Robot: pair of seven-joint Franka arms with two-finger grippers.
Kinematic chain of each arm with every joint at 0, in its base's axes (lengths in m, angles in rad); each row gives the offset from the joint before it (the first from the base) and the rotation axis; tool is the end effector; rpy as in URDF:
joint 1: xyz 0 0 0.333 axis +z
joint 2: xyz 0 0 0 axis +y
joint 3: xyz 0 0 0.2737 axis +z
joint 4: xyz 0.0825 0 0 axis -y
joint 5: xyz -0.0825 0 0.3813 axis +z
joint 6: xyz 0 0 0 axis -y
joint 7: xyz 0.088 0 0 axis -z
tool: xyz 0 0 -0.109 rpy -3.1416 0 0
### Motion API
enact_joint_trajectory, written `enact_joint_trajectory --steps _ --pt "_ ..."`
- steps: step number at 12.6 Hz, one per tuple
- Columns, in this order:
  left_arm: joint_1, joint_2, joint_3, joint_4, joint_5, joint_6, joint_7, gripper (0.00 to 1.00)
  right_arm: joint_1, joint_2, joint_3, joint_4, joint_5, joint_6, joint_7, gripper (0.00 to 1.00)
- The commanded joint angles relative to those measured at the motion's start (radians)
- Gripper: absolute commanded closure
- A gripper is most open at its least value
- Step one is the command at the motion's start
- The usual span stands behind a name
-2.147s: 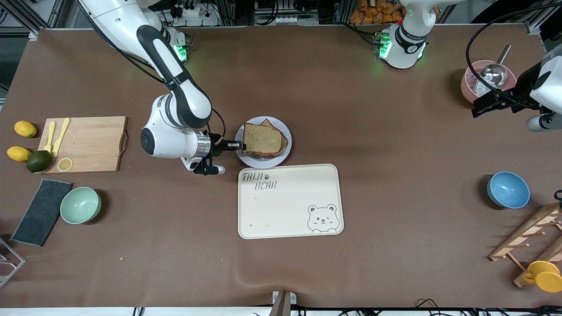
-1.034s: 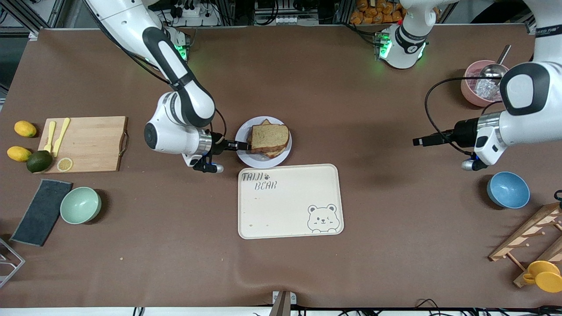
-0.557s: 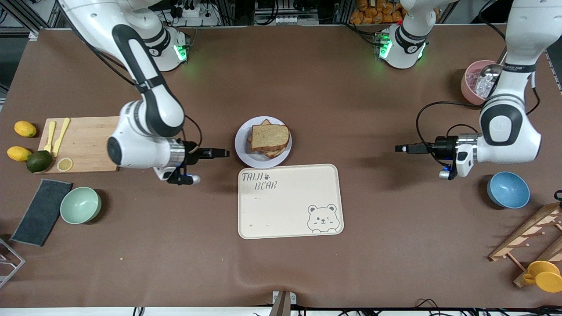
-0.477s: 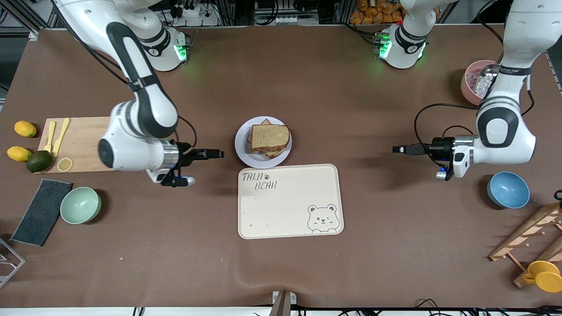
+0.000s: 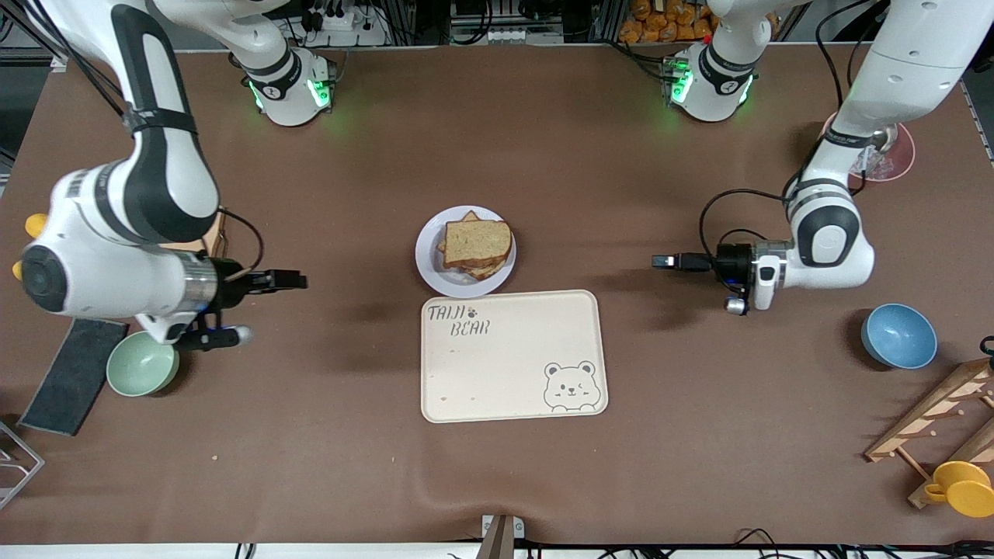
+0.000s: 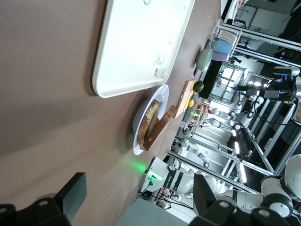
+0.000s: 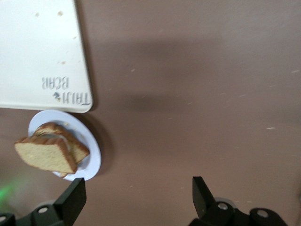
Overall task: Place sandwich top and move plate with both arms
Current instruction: 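Withdraw the right gripper while the left gripper approaches the plate rim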
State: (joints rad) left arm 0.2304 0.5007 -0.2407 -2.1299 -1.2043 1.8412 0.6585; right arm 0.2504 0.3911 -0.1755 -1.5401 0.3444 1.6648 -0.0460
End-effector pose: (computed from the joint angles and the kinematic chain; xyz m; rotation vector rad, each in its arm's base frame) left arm 0.4966 -0.0894 0.1437 1.8794 0.1879 -0.3513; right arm 0.6189 0.0915 0.3755 -2.8518 -0.0679 0.3763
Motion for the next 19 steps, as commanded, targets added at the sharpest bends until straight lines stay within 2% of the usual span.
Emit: enact_joint_trajectory --steps 1,4,6,8,10,11,13,14,16,17,18,19 --pt "-0.058 -0.004 -0.002 -0.016 -0.050 0.059 0.044 0.00 -0.068 -0.004 0.014 0.069 -0.070 -0.042 -0.043 0.00" --pt "-0.098 0.056 -0.009 -0.038 -0.193 0.076 0.180 0.00 -0.222 -0.099 0.080 0.069 -0.090 -0.077 -0.141 0.00" --pt "-0.169 0.070 -0.009 -0.054 -0.300 0.143 0.245 0.00 -0.305 -0.139 0.132 0.069 -0.178 -0.071 -0.312 0.00" --pt "-0.251 0.096 -0.009 -0.058 -0.435 0.185 0.333 0.00 -0.370 -0.181 0.166 0.069 -0.177 -0.074 -0.411 0.00" --pt "-0.289 0.137 -0.009 -0.058 -0.538 0.205 0.467 0.00 -0.350 -0.233 0.166 0.107 -0.191 -0.136 -0.295 0.00" --pt "-0.302 0.153 -0.011 -0.056 -0.566 0.205 0.505 0.00 -0.350 -0.257 0.169 0.164 -0.200 -0.199 -0.213 0.00" --pt "-0.335 0.154 -0.011 -0.053 -0.584 0.207 0.524 0.10 -0.352 -0.317 0.166 0.210 -0.226 -0.233 -0.167 0.00" --pt "-0.353 0.154 -0.011 -0.050 -0.590 0.207 0.527 0.14 -0.350 -0.359 0.166 0.216 -0.237 -0.293 -0.144 0.00" --pt "-0.396 0.157 -0.009 -0.044 -0.648 0.219 0.556 0.25 -0.350 -0.431 0.204 0.215 -0.289 -0.371 -0.077 0.00" --pt "-0.414 0.159 -0.009 -0.044 -0.673 0.237 0.588 0.33 -0.355 -0.451 0.238 0.207 -0.323 -0.356 -0.054 0.00" --pt "-0.418 0.170 -0.009 -0.041 -0.687 0.240 0.604 0.35 -0.350 -0.462 0.249 0.195 -0.332 -0.327 -0.014 0.00" --pt "-0.418 0.176 -0.009 -0.033 -0.687 0.240 0.616 0.42 -0.339 -0.465 0.249 0.190 -0.325 -0.318 0.020 0.00"
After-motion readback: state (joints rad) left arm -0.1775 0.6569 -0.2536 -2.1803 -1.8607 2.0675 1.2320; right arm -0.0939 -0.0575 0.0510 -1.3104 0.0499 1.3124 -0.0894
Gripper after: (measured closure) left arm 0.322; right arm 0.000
